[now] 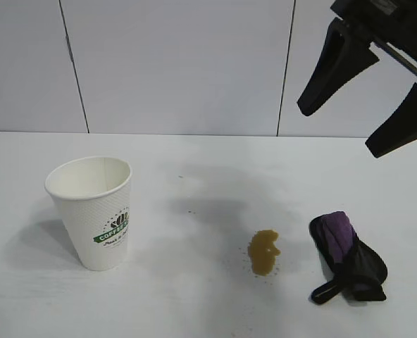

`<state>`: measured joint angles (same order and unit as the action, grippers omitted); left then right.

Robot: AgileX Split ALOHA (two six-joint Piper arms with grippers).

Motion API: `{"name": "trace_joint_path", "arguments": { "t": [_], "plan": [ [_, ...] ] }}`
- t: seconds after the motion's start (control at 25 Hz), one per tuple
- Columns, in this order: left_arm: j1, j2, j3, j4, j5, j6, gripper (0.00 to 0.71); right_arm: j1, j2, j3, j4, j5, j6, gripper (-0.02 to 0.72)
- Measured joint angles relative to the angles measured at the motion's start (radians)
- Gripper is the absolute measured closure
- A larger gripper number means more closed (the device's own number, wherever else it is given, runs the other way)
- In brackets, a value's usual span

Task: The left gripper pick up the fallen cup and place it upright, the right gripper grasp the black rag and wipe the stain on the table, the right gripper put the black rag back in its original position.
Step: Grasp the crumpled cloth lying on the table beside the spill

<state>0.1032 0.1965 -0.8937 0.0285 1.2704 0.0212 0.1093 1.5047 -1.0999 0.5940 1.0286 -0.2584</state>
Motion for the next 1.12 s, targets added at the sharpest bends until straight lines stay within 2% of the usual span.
{"name": "trace_joint_path", "arguments": {
  "t": [0.08,0.24,0.4,0.68,0.96,1.04,1.12],
  "plan": [
    [0.0,-0.009,0.02,0.002,0.006,-0.007,0.042,0.0,0.0,0.0,0.0,0.0,0.0,0.08],
    [0.0,-0.103,0.145,-0.021,0.005,-0.009,0.044,0.0,0.0,0.0,0.0,-0.001,0.0,0.08],
    [0.0,-0.213,0.256,-0.017,-0.046,-0.011,0.046,0.0,0.0,0.0,0.0,-0.001,-0.001,0.08],
    [0.0,-0.213,0.359,-0.035,-0.154,-0.012,0.045,0.0,0.0,0.0,0.001,0.0,-0.001,0.08],
    [0.0,-0.213,0.411,-0.042,-0.145,-0.008,0.045,0.0,0.0,0.0,-0.001,0.0,-0.001,0.08],
    [0.0,-0.213,0.413,-0.042,-0.145,-0.009,0.045,0.0,0.0,0.0,-0.018,0.002,-0.001,0.08],
    [0.0,-0.213,0.413,-0.042,-0.145,-0.009,0.045,0.0,0.0,0.0,-0.075,0.006,0.0,0.08]
  ]
}}
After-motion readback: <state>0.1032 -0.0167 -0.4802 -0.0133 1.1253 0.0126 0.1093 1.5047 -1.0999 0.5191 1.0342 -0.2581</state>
